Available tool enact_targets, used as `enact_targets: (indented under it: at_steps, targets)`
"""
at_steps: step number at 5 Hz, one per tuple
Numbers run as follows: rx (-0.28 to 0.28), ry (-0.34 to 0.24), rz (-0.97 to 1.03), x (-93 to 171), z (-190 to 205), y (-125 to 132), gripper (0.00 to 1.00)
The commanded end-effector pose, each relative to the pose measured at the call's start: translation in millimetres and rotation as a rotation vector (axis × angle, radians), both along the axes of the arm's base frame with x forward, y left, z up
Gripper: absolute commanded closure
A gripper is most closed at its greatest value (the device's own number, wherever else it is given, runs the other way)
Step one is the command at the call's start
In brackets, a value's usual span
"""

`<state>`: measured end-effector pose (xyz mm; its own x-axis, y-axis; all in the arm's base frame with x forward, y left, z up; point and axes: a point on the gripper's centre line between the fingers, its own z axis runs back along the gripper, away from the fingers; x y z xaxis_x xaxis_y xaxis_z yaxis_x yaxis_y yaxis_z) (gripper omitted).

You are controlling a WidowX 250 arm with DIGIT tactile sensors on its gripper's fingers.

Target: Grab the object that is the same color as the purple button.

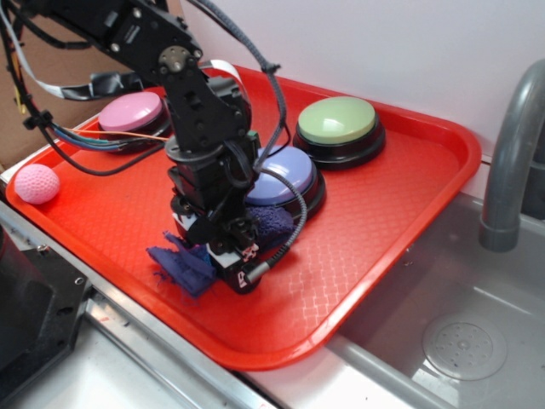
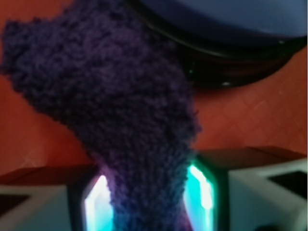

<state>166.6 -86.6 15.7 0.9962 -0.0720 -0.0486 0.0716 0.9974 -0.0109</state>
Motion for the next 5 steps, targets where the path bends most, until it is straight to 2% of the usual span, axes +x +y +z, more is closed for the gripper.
enact_targets:
  at_steps: [1,2,3,4,5]
  targets:
    - [-0.061,-0.056,0.070,9.2,67.3,12.0,1.00]
    - [-0.039,-0.045,0.080,14.4,100.7,22.2,1.00]
    - [0.003,-0.070,0.191,0.8,137.8,64.0,1.00]
    - [0.029,-0.067,0.228,-9.2,147.9,88.2,1.00]
    - [-0.004,0.055,0.055,10.9,146.6,89.7,0.92]
